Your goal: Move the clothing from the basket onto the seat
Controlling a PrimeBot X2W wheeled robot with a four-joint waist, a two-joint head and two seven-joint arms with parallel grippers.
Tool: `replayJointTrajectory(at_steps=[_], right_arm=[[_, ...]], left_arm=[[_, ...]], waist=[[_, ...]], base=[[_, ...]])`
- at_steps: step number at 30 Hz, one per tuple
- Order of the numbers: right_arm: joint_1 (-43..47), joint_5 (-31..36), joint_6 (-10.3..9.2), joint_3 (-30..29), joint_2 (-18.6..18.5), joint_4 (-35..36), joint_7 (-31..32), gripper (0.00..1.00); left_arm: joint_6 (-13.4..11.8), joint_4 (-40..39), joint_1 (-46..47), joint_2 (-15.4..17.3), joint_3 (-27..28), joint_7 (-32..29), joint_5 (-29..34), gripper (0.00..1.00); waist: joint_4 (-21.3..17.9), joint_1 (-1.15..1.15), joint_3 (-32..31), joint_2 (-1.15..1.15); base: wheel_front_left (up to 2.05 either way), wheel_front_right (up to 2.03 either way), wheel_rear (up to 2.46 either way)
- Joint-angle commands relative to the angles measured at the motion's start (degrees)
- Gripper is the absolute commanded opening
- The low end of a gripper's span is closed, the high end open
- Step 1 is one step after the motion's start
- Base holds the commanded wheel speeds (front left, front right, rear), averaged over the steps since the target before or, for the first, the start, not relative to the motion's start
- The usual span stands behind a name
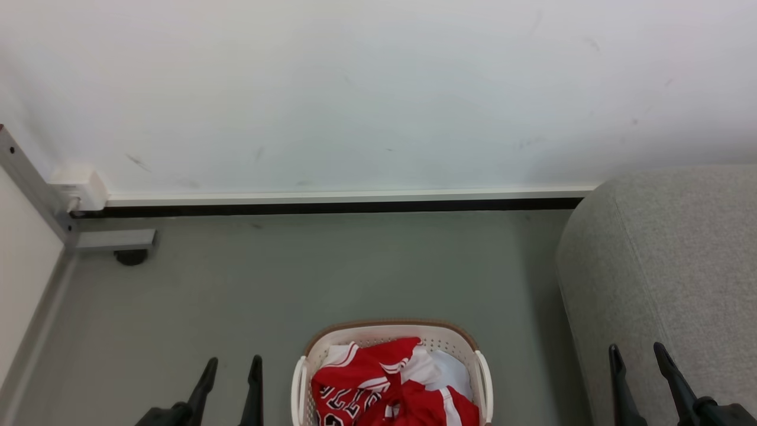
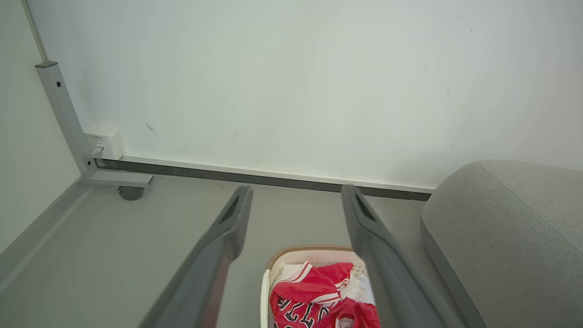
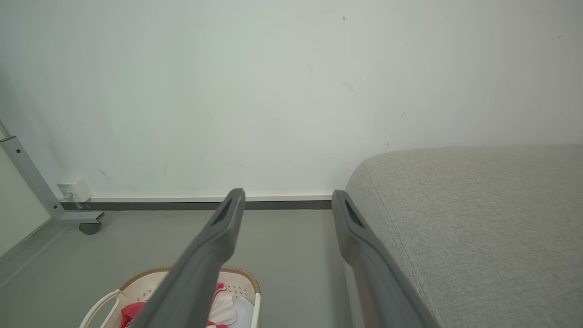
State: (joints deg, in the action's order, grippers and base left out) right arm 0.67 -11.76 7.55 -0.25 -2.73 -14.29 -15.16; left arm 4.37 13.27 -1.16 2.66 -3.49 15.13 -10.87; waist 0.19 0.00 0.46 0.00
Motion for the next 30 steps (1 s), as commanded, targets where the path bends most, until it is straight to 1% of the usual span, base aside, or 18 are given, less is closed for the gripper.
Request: replayJointTrajectory(at_steps=[1,7,10,13,18,23,27,30], right_arm=[[-0.71,-0.51,-0.12,0.18,-0.29,0.23,0.00,1.00],[-3.07,-0.83,-0.12,0.30,-0.29,1.15,0.01,1.00],[-4.66,-0.93,-0.12,0.61,-0.28,1.56,0.01,1.00],[-6.93,-1.35,-0.12,1.06,-0.27,2.70,0.01,1.00],[-11.01,-1.72,-0.12,1.51,-0.24,5.14,0.01,1.00],[-15.77,-1.18,-0.12,3.05,-0.22,8.70,0.02,1.00],[-19.35,0.15,-0.12,4.84,-0.20,12.03,0.02,1.00],[-21.36,0.68,-0.12,6.29,-0.23,14.24,0.02,1.00]], left_arm=[[0.20,0.11,0.35,0.40,0.17,0.04,0.04,1.00],[1.44,0.51,4.27,0.37,-0.76,0.04,1.61,1.00],[2.13,2.07,7.67,0.36,-2.64,0.04,2.71,1.00],[2.60,4.35,12.44,0.68,-4.94,0.03,3.80,1.00],[3.01,11.35,21.57,1.70,-10.31,-0.17,5.60,1.00],[3.11,19.21,31.89,3.24,-16.78,-4.06,6.43,1.00],[3.13,24.53,38.61,4.28,-21.63,-6.71,5.35,1.00],[3.13,28.48,42.45,4.94,-25.04,-8.16,3.95,1.00]], waist=[[-0.79,0.00,0.63,0.00],[-3.99,0.00,5.26,0.00],[-5.77,0.00,8.18,0.00],[-7.55,0.00,12.39,0.00],[-9.59,0.00,20.04,0.00],[-10.65,0.00,28.84,0.00],[-11.08,0.00,34.92,0.00],[-11.35,0.00,38.02,0.00]], base=[[0.00,0.00,0.00],[0.00,0.00,0.00],[0.00,0.00,0.00],[0.00,0.00,0.00],[0.00,0.00,0.00],[0.00,0.00,0.00],[0.00,0.00,0.00],[0.00,0.00,0.00]])
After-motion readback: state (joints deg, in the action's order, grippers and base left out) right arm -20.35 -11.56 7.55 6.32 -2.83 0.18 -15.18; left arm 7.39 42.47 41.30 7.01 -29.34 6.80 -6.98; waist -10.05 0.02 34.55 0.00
